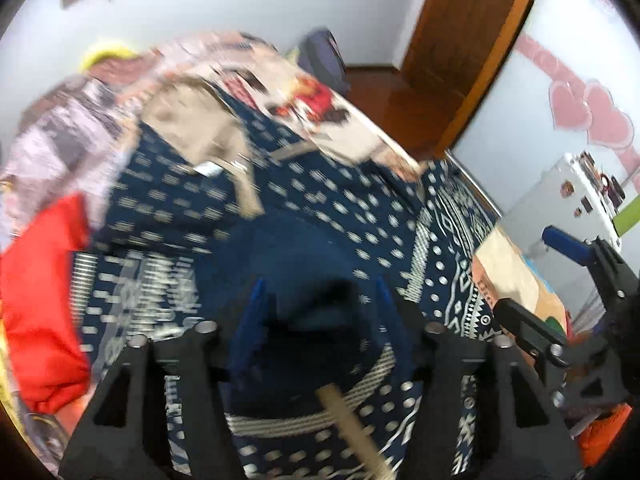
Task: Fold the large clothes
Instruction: 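Fold the held sleeve across the hoodie body and open the left tool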
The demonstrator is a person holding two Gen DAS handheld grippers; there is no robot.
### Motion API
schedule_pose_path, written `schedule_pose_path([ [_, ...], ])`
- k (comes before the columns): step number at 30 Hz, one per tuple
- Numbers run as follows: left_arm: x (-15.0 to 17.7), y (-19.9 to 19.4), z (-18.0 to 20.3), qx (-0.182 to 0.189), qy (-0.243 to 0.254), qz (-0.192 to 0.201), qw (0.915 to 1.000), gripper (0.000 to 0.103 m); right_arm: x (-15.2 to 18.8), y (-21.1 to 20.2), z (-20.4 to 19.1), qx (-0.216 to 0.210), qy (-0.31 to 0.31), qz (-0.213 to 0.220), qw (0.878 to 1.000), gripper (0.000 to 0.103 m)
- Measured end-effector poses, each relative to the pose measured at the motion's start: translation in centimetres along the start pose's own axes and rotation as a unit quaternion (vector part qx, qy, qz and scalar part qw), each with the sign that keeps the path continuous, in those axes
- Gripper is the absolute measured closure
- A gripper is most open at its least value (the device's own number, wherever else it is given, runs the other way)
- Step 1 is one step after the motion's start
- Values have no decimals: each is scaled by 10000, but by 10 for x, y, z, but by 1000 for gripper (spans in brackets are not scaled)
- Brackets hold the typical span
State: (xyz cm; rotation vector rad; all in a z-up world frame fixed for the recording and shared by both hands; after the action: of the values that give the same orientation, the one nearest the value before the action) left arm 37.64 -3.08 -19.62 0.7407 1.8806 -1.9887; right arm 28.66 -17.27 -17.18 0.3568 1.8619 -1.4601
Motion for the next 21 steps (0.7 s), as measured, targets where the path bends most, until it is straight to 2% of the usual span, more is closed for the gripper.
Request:
schedule_pose_path([
  [6,4,-57,-75,-685,-430,651,9946,30,-11,5,-44,-186,-613,-21,9979,0],
  [10,22,-69,-124,-1046,-713,695,9895,21,-16,20,-79,-335,-1049,-147,9938,0],
  [15,63,-56,-174,-1466,-860,307,9850,21,-17,52,-123,-617,-1592,-493,9841,2],
  [18,95,-36,-194,-1494,-982,-67,9839,21,-15,73,-139,-796,-1690,-750,9795,2],
  [21,123,-18,-202,-1451,-1054,-341,9832,21,-11,98,-152,-938,-1764,-1027,9744,10],
])
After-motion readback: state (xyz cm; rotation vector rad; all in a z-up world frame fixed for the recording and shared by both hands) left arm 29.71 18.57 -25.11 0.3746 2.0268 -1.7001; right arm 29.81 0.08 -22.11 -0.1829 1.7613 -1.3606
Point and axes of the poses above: each gripper's, at about its wrist camera, not at the fingertips, and y roughly the way its jaws point, z to its right, x to its underside, the point moved 5 cm from there along y, roughly the way its jaws point, and after that the axes turned 10 degrees about -x, right-handed, at the moved point
